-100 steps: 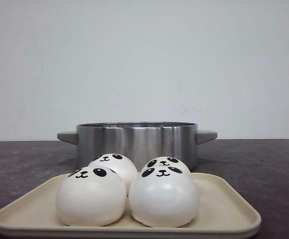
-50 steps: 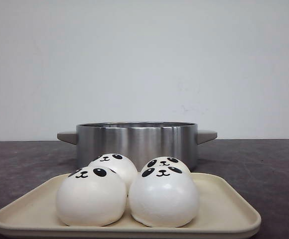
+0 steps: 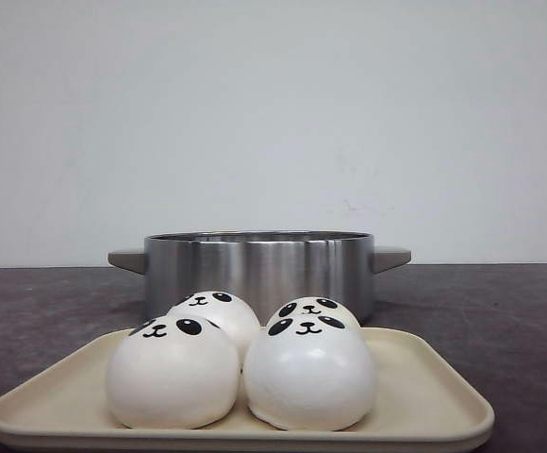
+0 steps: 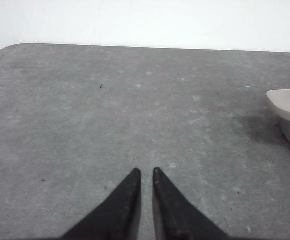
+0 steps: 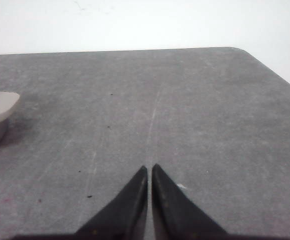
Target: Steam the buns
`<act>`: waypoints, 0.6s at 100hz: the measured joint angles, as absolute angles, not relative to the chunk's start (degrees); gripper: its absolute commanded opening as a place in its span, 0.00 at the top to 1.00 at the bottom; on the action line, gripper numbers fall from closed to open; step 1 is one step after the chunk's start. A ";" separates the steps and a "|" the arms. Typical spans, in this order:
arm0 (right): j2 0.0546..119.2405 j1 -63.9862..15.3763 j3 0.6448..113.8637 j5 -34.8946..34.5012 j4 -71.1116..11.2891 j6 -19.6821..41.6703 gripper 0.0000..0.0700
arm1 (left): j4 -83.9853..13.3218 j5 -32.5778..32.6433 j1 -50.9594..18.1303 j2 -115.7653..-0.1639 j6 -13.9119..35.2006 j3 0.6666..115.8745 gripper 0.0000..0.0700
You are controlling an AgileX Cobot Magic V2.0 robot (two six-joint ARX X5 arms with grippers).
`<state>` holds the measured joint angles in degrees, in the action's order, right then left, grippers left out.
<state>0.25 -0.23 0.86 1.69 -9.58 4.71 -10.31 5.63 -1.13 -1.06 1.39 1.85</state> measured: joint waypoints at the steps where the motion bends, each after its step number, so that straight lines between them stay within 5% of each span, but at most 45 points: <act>1: 0.25 -0.23 0.86 1.69 -9.58 4.71 0.99 | -10.31 5.63 -1.13 -1.06 1.39 1.85 1.00; 35: 0.25 -0.23 0.84 -0.16 -9.26 5.02 0.99 | -10.31 5.58 -1.13 -1.06 3.27 1.85 1.00; 60: 0.25 -0.23 0.84 -10.92 -2.24 15.29 0.99 | -10.50 -1.69 -1.13 -1.06 24.58 1.93 1.00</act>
<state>0.25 -0.23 0.84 -10.92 -2.24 15.29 -10.50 -1.69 -1.13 -1.06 24.58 1.93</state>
